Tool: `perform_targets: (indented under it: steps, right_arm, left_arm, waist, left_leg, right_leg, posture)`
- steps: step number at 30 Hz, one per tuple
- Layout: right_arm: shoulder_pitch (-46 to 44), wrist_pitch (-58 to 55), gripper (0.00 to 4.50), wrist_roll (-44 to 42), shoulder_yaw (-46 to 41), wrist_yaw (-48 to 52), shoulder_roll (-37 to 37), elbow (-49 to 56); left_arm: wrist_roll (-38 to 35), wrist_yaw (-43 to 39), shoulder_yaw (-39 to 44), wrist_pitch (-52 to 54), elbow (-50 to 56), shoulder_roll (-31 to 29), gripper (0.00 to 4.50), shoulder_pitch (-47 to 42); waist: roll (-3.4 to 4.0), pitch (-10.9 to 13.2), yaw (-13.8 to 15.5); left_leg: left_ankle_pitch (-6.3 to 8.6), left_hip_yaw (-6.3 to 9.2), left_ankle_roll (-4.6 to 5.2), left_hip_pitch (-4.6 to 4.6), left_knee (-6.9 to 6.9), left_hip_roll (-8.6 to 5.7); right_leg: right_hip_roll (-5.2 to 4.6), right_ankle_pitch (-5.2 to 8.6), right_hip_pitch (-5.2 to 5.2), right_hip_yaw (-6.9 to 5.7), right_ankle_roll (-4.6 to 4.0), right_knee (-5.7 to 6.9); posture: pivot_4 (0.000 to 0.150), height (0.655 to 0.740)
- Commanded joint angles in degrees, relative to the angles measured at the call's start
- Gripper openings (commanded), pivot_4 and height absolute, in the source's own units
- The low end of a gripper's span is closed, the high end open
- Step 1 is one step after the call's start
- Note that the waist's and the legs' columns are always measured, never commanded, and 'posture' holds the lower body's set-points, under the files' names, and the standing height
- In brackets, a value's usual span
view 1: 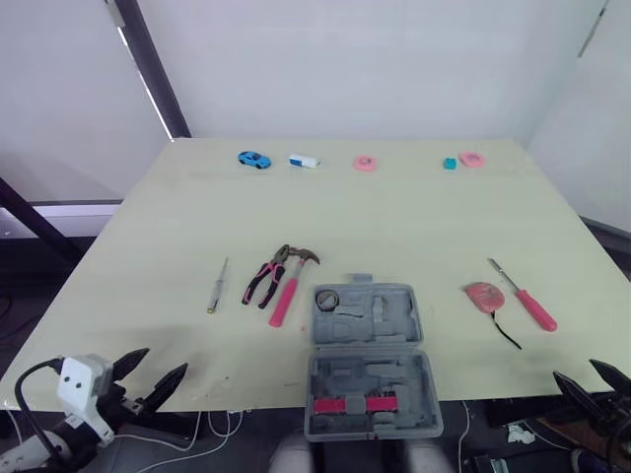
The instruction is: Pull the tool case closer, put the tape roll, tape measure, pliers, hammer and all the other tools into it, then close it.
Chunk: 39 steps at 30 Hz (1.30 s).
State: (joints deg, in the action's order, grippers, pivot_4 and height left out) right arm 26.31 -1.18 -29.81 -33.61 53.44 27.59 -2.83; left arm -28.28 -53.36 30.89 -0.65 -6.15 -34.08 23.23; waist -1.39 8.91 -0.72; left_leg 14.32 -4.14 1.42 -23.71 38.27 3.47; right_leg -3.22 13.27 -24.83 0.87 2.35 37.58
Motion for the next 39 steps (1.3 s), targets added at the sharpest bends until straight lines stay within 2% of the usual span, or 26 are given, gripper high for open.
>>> perform_targets:
  steps: [1,9,14,18,30,39]
  right_arm:
    - [-0.2,1.2,4.45,-1.4,-1.5,-0.2,0.4,0.6]
    - [-2.2,-3.6,4.45,-1.0,1.4,-4.6,0.3,5.7]
    - [-3.9,-7.9,4.45,1.1,5.5,-10.2,-0.7,9.6]
    - [-6.9,-11.3,4.45,2.4,9.3,-14.3,-1.3,11.3]
    - [-18.9,-16.4,4.45,8.3,16.1,-22.3,-1.1,4.6]
    - [-23.1,-15.4,4.45,13.0,20.0,-24.0,-1.3,-2.0]
  left_arm:
    - [-0.5,-0.6,1.0,-1.0,1.8,-0.4,4.5,0.4]
    - [-3.6,-2.2,-1.2,3.8,11.1,-0.5,4.5,1.1]
    - [-4.1,-4.1,-6.3,7.8,20.6,-2.7,4.5,0.2]
    - [-4.7,-6.4,-11.8,10.8,26.0,-5.4,4.5,-3.7]
    - [-5.1,-19.5,-24.0,13.0,29.0,-12.6,4.5,-15.6]
    - [-11.4,-20.3,-27.8,21.3,31.7,-12.6,4.5,-26.8]
  waist:
    - [0.01,0.0,0.0]
    - [0.01,0.0,0.0]
    - [0.02,0.0,0.1]
    - [0.06,0.0,0.1]
    - [0.09,0.0,0.1]
    - [0.08,0.0,-0.2]
  left_leg:
    - [0.0,0.0,0.0,0.0,0.0,0.0]
    - [0.0,0.0,0.0,-0.02,-0.08,0.0]
    - [0.0,-0.01,0.01,-0.03,-0.08,-0.03]
    - [-0.03,-0.01,0.06,-0.02,-0.08,-0.07]
    - [-0.18,-0.03,0.33,-0.03,-0.05,-0.26]
    - [-0.18,-0.03,0.34,-0.03,0.04,-0.29]
  right_leg:
    - [-0.01,0.0,0.0,0.0,0.0,-0.01]
    - [-0.01,-0.01,-0.01,-0.02,-0.02,-0.07]
    - [0.0,-0.01,0.0,-0.02,-0.02,-0.06]
    - [0.1,-0.07,0.02,-0.02,-0.12,-0.04]
    - [0.52,-0.13,0.06,0.0,-0.23,0.04]
    - [0.58,-0.14,0.1,0.1,-0.19,0.09]
  posture:
    - [0.15,0.7395]
    - [0.15,0.7395]
    - [0.15,0.7395]
    - [0.15,0.7395]
    - [0.15,0.7395]
    - [0.15,0.7395]
